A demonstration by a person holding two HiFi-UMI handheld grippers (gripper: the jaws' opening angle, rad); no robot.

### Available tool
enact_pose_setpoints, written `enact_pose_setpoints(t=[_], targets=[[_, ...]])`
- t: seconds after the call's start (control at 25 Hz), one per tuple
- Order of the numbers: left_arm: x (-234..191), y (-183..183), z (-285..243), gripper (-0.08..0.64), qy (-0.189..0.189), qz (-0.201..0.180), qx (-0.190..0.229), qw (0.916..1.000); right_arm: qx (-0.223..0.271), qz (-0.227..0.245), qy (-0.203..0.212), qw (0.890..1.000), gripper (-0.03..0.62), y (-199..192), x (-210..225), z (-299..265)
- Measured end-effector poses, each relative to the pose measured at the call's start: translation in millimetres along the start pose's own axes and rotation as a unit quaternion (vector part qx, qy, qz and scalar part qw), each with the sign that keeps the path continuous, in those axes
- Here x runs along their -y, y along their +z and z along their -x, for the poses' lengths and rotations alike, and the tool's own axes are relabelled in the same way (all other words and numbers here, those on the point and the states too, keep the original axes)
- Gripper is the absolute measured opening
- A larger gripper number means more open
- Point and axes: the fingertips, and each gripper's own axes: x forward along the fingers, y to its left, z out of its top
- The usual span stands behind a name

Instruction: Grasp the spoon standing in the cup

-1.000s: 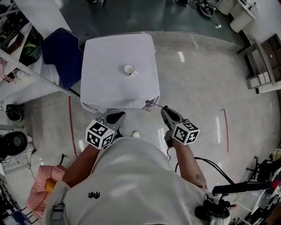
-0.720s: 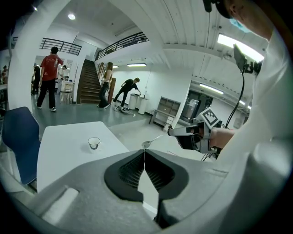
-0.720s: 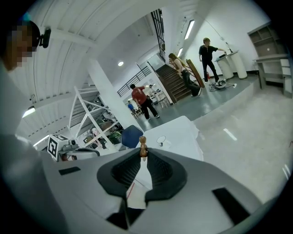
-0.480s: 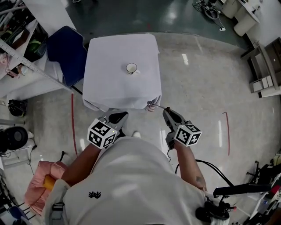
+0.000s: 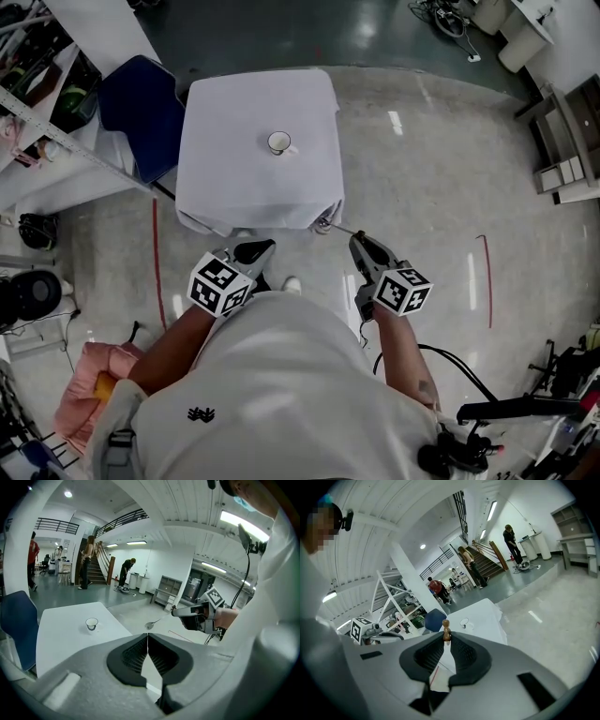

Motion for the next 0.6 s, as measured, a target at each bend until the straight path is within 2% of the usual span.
enact_pose_setpoints(t=[0.6], targets=[[-3,-7,-3,0.012,-0.011,-0.004,-0.02,0.9997,-0.009,-0.017,-0.005,1.0,0.051,-16,0,-8]])
